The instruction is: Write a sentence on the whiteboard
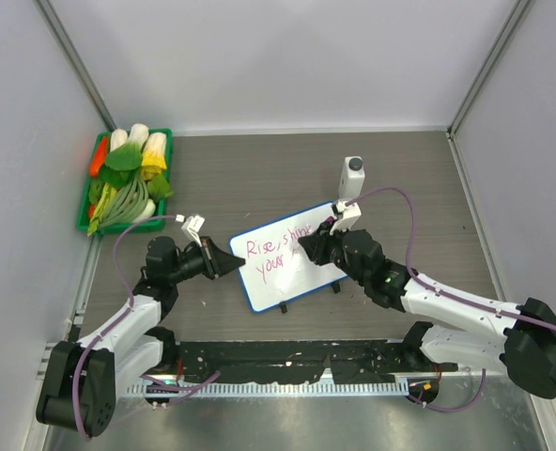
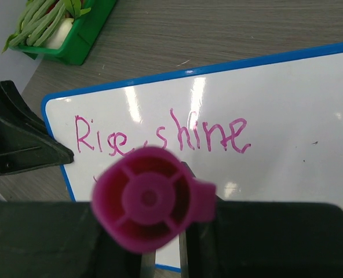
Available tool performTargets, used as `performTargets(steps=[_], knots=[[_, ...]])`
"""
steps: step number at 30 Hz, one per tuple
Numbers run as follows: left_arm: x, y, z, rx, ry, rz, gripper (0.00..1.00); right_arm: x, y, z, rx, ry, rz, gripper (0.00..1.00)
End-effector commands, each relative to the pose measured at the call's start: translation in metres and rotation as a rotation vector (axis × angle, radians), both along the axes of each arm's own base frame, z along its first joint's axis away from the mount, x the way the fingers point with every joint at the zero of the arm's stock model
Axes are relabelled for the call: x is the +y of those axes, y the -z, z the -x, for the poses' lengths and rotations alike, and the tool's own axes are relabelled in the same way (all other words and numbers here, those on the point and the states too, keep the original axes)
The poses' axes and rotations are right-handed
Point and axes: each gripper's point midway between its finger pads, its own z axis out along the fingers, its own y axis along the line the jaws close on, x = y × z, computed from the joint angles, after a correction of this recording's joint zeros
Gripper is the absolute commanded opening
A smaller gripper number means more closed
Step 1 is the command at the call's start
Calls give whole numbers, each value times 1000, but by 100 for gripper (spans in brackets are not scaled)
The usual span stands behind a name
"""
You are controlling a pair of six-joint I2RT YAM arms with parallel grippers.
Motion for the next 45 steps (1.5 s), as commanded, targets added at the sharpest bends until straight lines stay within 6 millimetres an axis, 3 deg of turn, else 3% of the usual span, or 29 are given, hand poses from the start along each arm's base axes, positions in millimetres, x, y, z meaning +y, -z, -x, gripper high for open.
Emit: performTargets(steps=[1, 29, 45], knots=[[8, 3, -11, -75, -45, -55, 0, 4, -20, -12, -55, 32, -16, 1], [8, 2, -10, -78, -44, -54, 0, -10, 27, -6, 21, 57, 71, 1], [8, 3, -11, -78, -45, -56, 0, -15, 39, 5, 57, 42, 71, 1]])
